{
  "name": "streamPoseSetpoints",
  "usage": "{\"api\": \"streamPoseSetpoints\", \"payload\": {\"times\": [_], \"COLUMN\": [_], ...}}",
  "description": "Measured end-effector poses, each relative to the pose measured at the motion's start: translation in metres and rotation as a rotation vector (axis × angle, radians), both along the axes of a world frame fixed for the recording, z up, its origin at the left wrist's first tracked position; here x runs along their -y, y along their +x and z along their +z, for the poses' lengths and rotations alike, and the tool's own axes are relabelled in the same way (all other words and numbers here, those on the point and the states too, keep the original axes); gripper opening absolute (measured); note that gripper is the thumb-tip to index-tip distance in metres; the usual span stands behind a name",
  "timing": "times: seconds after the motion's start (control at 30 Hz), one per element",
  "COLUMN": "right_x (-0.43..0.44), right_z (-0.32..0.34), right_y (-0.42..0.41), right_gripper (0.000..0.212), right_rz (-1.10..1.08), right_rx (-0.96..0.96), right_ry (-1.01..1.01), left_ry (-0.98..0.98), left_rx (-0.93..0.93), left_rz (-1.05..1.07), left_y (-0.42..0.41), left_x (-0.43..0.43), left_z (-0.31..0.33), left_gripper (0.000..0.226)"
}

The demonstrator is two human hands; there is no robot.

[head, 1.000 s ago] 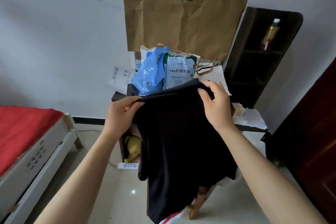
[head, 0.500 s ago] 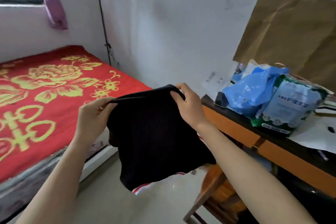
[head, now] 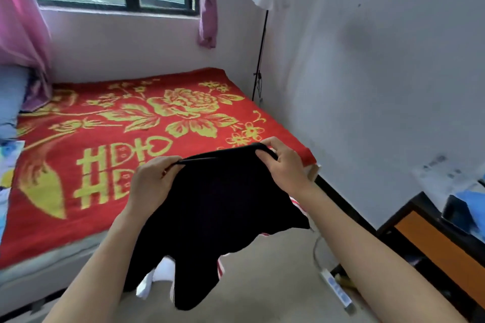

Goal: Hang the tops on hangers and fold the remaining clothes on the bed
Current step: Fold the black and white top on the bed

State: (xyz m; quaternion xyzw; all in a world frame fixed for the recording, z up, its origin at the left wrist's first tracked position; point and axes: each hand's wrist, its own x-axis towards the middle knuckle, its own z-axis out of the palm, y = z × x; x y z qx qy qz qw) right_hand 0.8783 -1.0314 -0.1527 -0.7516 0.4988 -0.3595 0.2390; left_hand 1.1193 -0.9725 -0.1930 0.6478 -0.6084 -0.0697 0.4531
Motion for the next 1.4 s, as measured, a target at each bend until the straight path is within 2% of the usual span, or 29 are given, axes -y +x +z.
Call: {"api": "streamPoseSetpoints", "payload": {"times": [0.17,0.3,0.67,0.8,0.97,1.17,1.27,1.33,1.4], "right_x": [0.02,0.035,0.109,0.161,0.25,0.365,0.41,0.425,0.444], "right_z": [-0.02,-0.031,-0.045,-0.051,-0.041,-0.005,-0.006,-0.027,-0.069], "right_y": [0.06,0.099,0.195,0.236,0.307,0.39,0.41,0.411,0.407], "right_gripper": [0.005,0.01,0.014,0.017,0.021,0.014,0.005,0.005,0.007], "right_rz": [0.129,0.204,0.378,0.407,0.441,0.445,0.446,0.424,0.362], "right_rx": [0.029,0.019,0.024,0.012,-0.002,0.22,0.279,0.256,0.171], "right_ry": [0.089,0.12,0.144,0.129,0.008,0.015,0.03,0.071,0.154], "left_ry": [0.058,0.111,0.095,0.102,0.073,-0.029,-0.058,0.019,0.222], "left_rx": [0.025,0.0,-0.009,0.078,0.165,0.316,0.322,0.272,0.186], "left_rz": [0.066,0.142,0.274,0.31,0.385,0.518,0.511,0.451,0.364], "left_y": [0.06,0.091,0.165,0.201,0.264,0.328,0.336,0.33,0.318], "left_x": [0.001,0.001,0.031,0.069,0.154,0.27,0.306,0.317,0.329], "left_z": [-0.017,-0.028,-0.037,-0.029,-0.004,0.045,0.038,0.01,-0.034], "left_gripper": [0.015,0.017,0.016,0.014,0.014,0.014,0.015,0.022,0.024]}}
